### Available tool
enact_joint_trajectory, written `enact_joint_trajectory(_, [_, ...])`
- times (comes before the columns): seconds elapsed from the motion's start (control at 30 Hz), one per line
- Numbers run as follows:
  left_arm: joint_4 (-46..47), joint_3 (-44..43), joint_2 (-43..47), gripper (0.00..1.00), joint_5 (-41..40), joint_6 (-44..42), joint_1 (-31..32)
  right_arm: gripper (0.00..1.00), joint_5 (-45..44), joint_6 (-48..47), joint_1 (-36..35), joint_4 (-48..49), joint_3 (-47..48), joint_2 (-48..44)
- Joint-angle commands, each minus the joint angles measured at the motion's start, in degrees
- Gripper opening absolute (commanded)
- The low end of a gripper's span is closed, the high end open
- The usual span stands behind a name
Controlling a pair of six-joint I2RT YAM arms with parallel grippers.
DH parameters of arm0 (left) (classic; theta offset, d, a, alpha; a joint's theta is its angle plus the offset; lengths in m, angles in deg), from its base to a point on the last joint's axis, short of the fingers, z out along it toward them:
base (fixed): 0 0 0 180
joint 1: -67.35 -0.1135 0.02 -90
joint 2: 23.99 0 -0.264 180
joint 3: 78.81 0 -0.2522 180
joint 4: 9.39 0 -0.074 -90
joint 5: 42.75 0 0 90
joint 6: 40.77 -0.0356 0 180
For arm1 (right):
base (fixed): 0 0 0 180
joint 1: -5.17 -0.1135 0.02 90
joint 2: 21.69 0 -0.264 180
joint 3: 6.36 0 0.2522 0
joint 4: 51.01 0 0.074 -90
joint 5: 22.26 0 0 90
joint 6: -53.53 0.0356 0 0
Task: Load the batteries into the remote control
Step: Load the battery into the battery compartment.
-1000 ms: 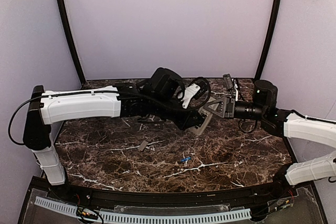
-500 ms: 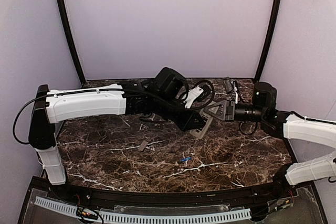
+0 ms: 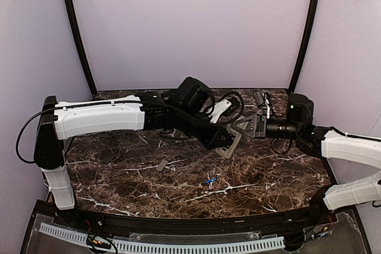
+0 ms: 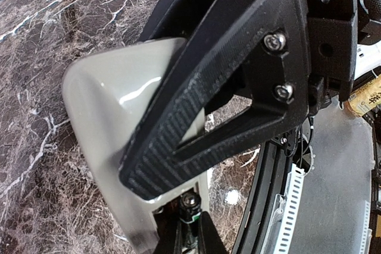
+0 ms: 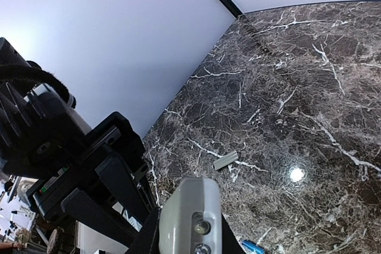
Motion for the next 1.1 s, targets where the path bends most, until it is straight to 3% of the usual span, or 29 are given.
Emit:
enact_joint_trajectory(0.0, [-10.6,2.2,-4.4,0.03,0.8,0.2,1.4,0.00,-1.9,2.5,0.1,16.6,2.8,-5.1])
enact_joint_trajectory(0.6, [-13.4,0.4,-6.7,0.03,0.3,0.1,1.4,0.00,-1.7,3.7,0.2,19.6,2.6,-4.4])
enact_joint_trajectory(1.07, [-14.4,-0.7,-7.4,0.13,-0.2,0.0,1.4,0.00,-1.6,3.4,0.2,18.5,2.5,-5.0])
